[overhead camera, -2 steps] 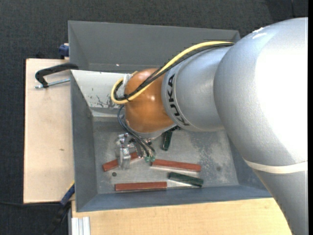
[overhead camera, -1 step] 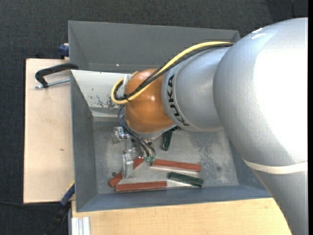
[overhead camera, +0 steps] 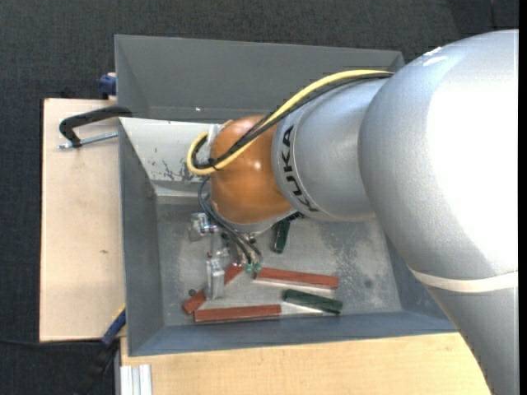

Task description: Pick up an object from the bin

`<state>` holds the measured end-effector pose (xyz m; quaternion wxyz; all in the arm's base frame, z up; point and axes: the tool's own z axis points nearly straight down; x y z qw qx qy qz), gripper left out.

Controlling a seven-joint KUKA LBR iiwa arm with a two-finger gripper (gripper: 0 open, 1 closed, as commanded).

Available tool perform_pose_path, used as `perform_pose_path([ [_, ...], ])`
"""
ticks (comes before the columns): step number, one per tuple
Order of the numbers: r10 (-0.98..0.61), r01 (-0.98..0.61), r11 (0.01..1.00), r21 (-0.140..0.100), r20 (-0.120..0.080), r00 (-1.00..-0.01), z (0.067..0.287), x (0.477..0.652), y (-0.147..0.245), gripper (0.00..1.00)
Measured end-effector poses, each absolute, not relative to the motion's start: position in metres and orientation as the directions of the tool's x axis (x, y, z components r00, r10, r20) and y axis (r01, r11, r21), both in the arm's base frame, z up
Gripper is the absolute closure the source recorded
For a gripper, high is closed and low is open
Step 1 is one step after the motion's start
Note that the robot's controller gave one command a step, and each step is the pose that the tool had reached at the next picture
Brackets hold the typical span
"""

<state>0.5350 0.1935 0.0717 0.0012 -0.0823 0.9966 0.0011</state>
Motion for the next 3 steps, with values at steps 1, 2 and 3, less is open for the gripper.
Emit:
perform_pose_path([
  [1,-0.228,-0.228,0.974,0.003,0.000,-0.974,0.081,0.529,0.164,0.00],
  [2,-0.329,-0.329,0.944,0.001,-0.001,-0.944,0.071,0.507,0.114,1.00],
  [3,-0.329,-0.329,0.944,0.001,-0.001,-0.944,0.071,0.507,0.114,1.00],
])
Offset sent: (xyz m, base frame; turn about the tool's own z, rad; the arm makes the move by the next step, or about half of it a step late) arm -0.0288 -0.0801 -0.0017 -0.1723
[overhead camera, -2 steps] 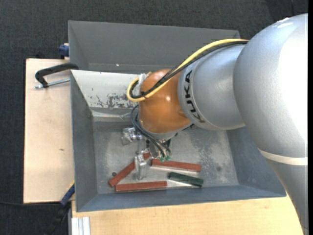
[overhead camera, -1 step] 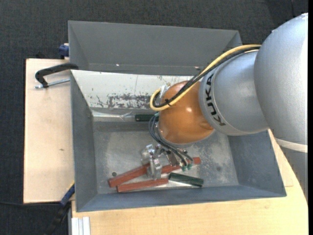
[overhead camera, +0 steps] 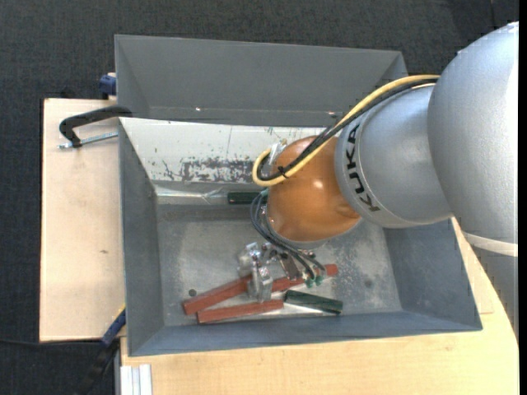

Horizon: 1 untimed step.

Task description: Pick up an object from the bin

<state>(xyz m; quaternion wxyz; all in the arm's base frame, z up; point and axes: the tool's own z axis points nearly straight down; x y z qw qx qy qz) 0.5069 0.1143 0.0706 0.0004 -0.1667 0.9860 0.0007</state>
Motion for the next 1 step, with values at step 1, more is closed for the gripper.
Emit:
perform_pose_path([
  [1,-0.485,-0.485,0.874,0.000,-0.001,-0.874,0.0707,0.5029,0.1221,1.00],
])
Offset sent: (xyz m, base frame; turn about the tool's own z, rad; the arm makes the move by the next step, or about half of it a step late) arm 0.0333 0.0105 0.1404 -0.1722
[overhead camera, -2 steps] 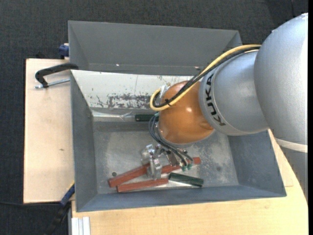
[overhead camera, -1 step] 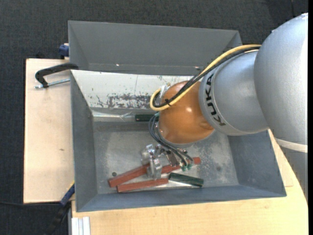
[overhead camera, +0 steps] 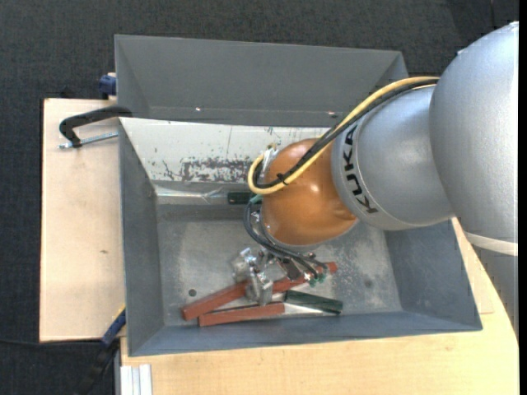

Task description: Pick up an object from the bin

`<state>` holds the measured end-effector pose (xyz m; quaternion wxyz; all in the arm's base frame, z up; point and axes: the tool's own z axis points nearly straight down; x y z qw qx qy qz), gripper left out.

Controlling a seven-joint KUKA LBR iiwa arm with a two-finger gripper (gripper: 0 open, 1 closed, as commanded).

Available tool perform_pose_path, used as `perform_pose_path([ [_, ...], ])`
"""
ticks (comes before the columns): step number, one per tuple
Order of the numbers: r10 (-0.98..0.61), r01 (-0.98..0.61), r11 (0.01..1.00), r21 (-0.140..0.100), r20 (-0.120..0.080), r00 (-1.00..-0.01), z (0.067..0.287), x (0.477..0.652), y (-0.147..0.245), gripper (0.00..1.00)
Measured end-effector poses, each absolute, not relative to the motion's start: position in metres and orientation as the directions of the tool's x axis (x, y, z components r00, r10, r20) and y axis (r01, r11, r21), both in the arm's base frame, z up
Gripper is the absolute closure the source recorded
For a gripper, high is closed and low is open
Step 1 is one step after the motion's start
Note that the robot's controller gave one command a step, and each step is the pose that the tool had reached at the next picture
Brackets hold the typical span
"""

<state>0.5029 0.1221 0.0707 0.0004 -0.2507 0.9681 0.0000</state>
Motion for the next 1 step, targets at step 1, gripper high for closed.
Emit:
perform_pose_path([
  [1,-0.485,-0.485,0.874,0.000,-0.007,-0.874,0.2126,0.5416,0.1259,1.00],
])
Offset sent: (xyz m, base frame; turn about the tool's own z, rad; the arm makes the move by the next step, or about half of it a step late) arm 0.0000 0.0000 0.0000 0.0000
